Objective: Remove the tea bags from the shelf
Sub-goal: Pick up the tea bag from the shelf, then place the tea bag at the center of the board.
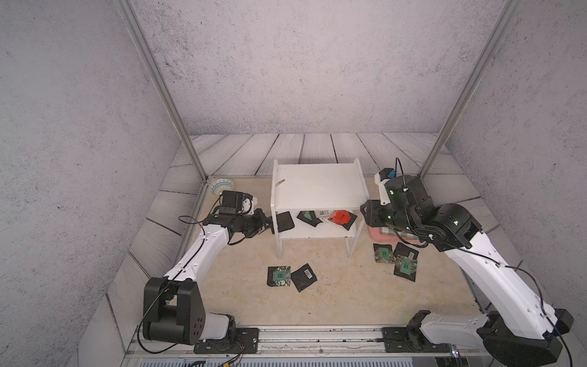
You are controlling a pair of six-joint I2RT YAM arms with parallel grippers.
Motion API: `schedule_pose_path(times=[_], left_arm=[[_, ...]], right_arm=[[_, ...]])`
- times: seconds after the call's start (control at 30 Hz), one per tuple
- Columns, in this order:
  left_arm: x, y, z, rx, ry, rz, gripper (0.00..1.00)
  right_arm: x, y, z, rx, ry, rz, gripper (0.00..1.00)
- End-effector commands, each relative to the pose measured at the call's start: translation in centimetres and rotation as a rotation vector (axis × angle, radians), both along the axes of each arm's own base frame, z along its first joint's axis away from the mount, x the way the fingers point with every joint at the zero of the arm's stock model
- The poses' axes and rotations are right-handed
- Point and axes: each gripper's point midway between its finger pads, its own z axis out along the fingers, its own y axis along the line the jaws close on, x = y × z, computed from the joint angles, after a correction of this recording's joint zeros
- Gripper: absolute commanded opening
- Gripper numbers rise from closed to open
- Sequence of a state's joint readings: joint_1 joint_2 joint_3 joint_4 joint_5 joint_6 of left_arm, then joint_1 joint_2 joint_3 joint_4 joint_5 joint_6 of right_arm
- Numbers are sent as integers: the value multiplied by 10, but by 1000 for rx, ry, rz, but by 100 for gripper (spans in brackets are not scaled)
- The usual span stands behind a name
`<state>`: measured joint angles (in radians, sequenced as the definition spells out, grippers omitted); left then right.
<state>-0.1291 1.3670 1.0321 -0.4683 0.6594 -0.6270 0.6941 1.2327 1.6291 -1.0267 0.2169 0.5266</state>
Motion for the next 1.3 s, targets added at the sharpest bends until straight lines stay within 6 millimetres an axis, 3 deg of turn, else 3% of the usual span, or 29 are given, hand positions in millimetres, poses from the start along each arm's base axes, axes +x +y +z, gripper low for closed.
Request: schedule_pose_path(times=[0.0, 0.37, 0.57, 0.7, 0.97, 1.27], left_arm=[[-8, 9, 2, 6, -2, 9, 0], [-32, 39, 28, 62, -62, 105, 0], [-58, 61, 25, 132, -86, 208, 0], [-74, 66, 13, 141, -65, 247, 0], [-98, 76, -31, 174, 38, 308, 0], [-111, 84, -78, 184, 124, 378, 0]], right_arm=[[-2, -5, 12, 33, -34, -17, 44], [-2, -4, 11, 37, -30, -12, 44], [-3, -3, 11, 35, -28, -6, 44], [-3, -3, 13, 34, -28, -2, 44], [-4, -3, 12, 39, -24, -1, 44], [-3, 0, 12, 45, -25, 6, 44]])
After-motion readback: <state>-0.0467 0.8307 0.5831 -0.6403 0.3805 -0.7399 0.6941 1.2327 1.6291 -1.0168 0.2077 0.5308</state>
